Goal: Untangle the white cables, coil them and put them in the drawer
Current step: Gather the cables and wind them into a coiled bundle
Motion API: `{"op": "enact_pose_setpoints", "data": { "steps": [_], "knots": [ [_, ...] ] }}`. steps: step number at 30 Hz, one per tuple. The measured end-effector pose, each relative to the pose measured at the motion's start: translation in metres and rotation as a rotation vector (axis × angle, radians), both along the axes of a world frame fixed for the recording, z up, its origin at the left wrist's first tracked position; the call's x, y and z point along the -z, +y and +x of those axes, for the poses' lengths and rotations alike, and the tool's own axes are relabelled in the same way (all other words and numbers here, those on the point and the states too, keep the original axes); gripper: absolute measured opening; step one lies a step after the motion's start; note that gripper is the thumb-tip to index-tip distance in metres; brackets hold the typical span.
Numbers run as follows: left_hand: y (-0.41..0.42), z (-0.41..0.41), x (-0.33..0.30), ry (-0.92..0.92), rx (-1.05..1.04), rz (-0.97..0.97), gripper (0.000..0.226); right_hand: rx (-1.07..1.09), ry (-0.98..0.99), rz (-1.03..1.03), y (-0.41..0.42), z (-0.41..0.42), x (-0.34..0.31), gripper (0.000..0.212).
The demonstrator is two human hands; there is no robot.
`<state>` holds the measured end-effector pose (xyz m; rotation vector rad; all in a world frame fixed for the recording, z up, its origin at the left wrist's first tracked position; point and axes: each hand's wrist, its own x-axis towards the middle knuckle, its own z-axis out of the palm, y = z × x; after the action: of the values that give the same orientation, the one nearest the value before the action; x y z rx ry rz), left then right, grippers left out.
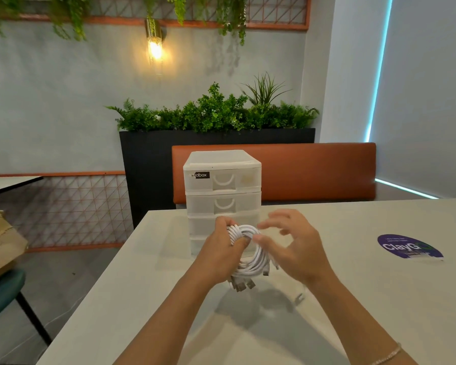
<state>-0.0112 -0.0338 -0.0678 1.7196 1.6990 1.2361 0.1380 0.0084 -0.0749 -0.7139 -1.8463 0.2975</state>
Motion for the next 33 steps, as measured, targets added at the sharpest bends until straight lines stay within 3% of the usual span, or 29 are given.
{"op": "enact_pose_setpoints", "data": {
  "steps": [6, 10, 13, 17, 21, 25, 28, 33],
  "knots": [
    [0.001, -0.002, 0.001, -0.095, -0.023, -0.011, 0.024, 0.204, -0.304, 0.141, -0.005, -0.015, 0.011, 0.009],
    [0.006, -0.003, 0.005, -0.301, -0.063, -0.013, 0.029, 0.338, -0.451, 0.098, -0.010, -0.017, 0.006, 0.007],
    [0.008, -0.003, 0.007, -0.324, -0.094, -0.028, 0.033, 0.344, -0.569, -0.036, -0.015, -0.020, 0.003, 0.025],
    [0.009, 0.000, 0.007, -0.368, -0.054, -0.032, 0.029, 0.419, -0.684, -0.093, -0.021, -0.027, 0.000, 0.033],
    [0.008, 0.003, 0.007, -0.390, 0.026, 0.006, 0.017, 0.434, -0.600, -0.126, -0.020, -0.027, 0.002, 0.033],
    [0.009, 0.003, 0.008, -0.434, 0.056, 0.061, 0.022, 0.298, -0.443, -0.124, -0.013, -0.022, 0.002, 0.034],
    [0.010, 0.001, 0.009, -0.437, 0.101, 0.105, 0.026, 0.106, -0.350, -0.295, -0.007, -0.018, 0.001, 0.013],
    [0.008, -0.005, 0.008, -0.368, 0.198, 0.119, 0.026, -0.258, -0.021, -0.628, -0.011, -0.008, -0.010, 0.010]
  ]
}}
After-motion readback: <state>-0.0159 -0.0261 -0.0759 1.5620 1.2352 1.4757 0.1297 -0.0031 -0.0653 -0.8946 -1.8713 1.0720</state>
